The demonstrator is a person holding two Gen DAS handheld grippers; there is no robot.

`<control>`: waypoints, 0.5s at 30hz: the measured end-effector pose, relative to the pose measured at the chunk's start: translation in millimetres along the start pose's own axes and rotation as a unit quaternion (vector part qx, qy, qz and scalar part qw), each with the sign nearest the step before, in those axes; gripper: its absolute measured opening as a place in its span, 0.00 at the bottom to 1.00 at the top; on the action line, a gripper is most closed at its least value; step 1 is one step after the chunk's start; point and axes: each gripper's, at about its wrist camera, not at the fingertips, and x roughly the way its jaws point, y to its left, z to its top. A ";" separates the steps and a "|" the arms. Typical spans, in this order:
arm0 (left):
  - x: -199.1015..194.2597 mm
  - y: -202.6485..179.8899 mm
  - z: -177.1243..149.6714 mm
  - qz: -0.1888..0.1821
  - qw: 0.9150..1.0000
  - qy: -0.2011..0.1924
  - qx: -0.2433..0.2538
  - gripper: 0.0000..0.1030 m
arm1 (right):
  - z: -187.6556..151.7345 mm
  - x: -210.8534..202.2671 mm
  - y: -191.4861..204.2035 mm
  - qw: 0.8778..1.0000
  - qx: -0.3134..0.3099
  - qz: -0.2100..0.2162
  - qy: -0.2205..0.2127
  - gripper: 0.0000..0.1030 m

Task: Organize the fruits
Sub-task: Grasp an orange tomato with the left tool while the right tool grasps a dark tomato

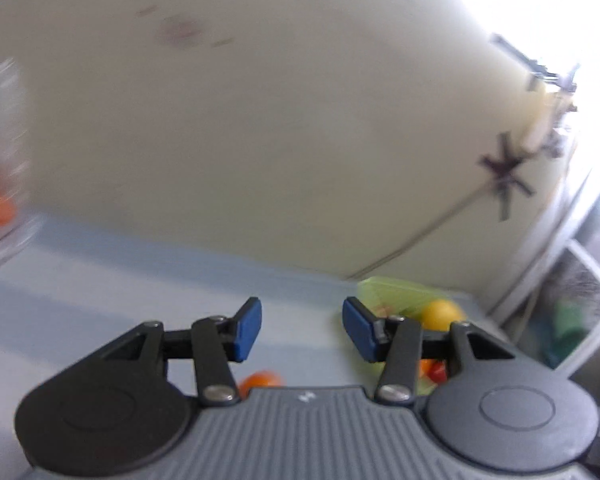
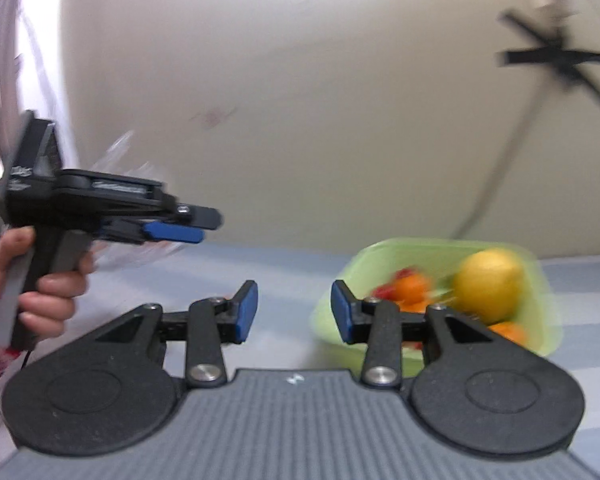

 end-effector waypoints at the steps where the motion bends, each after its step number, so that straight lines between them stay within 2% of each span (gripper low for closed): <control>1: -0.4 12.1 -5.1 0.001 1.000 0.011 -0.015 0.45 | -3.2 9.1 9.4 1.000 -0.007 0.011 0.014 0.42; 4: 5.4 29.1 -17.2 -0.016 0.998 0.037 -0.043 0.45 | -12.4 37.4 30.8 0.998 -0.034 0.021 0.051 0.42; 8: 21.0 27.8 -23.7 -0.031 0.998 0.050 -0.038 0.45 | -14.9 75.6 39.6 0.994 -0.038 0.026 0.096 0.42; 12: 29.6 20.1 -26.6 -0.048 0.997 0.053 -0.032 0.45 | -13.0 99.6 44.6 0.991 -0.052 0.020 0.121 0.42; 15: 38.4 12.6 -25.9 -0.037 0.997 0.055 -0.026 0.45 | -10.7 112.3 42.8 0.990 -0.048 0.014 0.130 0.42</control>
